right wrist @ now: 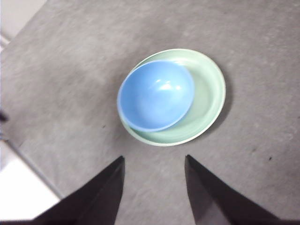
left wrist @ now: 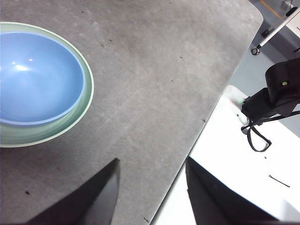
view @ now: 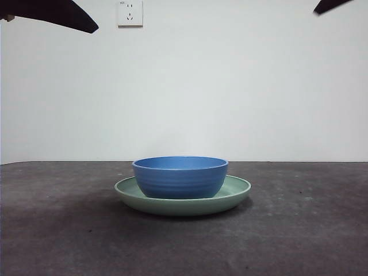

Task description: Pick up the blue bowl, put it on the green plate, put it on desk

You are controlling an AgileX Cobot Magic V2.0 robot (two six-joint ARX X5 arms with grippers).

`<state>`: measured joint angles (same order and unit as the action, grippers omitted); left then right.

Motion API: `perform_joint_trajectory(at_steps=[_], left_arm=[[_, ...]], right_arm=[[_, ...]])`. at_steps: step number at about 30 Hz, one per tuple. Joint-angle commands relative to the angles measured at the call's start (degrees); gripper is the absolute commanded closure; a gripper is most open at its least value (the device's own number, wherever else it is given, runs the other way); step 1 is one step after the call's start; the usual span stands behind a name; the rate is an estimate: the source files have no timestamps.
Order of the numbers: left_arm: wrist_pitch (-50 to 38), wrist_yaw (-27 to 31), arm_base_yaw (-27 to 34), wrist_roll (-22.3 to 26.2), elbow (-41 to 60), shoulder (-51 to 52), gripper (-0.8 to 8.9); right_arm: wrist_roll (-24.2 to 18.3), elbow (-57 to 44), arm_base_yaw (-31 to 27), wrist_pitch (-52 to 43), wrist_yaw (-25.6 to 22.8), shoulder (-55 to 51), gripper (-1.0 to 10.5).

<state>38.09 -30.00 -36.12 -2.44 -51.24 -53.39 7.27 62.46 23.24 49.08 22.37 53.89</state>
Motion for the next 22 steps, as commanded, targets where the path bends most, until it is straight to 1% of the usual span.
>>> perform_joint_trajectory(at_steps=[1,8,12,16,22], left_arm=[[-0.3,-0.2,-0.3,0.3,-0.3,-0.3,5.87],[-0.2,-0.2,-0.3,0.3,-0.3,-0.3,5.87],[-0.3,-0.2,-0.3,0.3,-0.3,-0.3,5.87],[-0.3,-0.2,-0.3,0.3,-0.3,-0.3,5.88],[-0.2,-0.2,-0.3,0.3,-0.3,-0.3,5.87]], right_arm=[[-0.9,-1.7,1.6,-0.1,0.2,-3.0,7.4],[0.7,-11.1,5.1,-0.1,0.4,-13.6,7.4],[0.9,-15.5,5.9,-0.1,3.2,-18.6,7.4],[1.2,-17.7,5.9,-0.1,3.6,-21.3,7.4],[1.3,-18.2,5.9,-0.2,3.6,-21.9,7.4]])
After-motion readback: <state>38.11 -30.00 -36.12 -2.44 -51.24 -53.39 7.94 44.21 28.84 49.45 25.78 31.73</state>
